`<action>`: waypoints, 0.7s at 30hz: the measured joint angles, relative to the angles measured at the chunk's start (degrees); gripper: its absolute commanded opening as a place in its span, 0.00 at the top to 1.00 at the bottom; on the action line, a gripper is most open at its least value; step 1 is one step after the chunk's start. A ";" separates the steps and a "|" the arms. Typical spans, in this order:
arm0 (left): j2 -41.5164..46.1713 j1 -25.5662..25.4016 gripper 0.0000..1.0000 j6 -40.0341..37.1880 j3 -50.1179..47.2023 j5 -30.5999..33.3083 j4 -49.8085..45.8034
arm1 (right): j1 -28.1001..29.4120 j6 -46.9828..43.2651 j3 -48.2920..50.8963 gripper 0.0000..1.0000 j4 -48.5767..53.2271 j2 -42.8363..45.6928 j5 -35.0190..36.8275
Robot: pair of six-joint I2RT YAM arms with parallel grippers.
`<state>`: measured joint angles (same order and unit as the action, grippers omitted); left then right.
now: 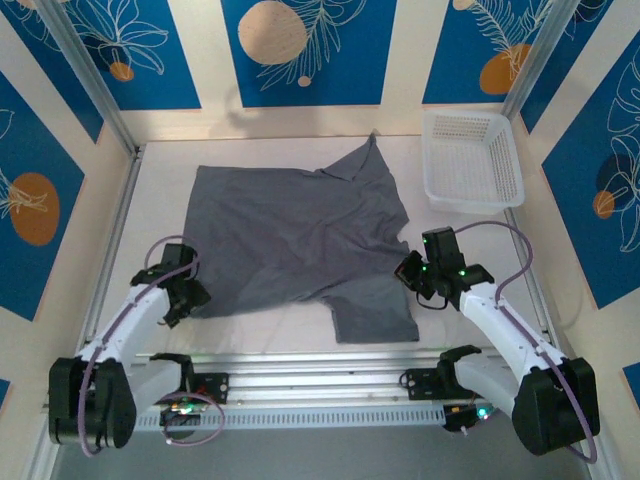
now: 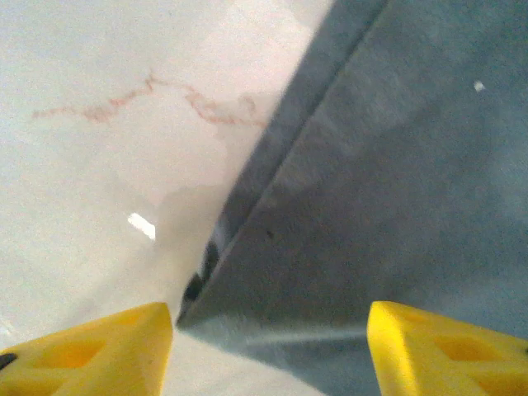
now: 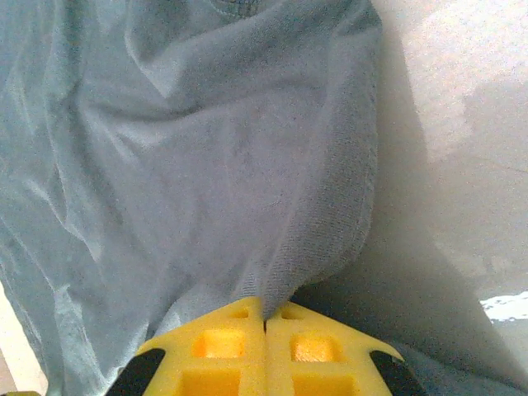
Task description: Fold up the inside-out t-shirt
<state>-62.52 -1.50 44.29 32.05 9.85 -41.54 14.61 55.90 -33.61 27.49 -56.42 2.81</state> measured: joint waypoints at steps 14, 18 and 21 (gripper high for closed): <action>-1.38 2.82 1.00 -2.43 -0.15 -3.30 3.89 | -4.28 0.02 1.40 1.00 0.44 3.80 -1.09; 4.04 3.89 1.00 -2.19 0.90 -1.60 2.51 | -8.00 -0.44 1.07 1.00 1.81 6.03 -1.18; 5.42 4.72 1.00 -1.77 2.56 -0.74 2.56 | -9.99 -1.09 0.37 1.00 2.14 6.45 -1.51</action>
<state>-57.10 3.22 42.52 34.61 9.10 -38.98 4.62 54.81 -33.23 29.63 -49.98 1.30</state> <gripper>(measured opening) 0.050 0.055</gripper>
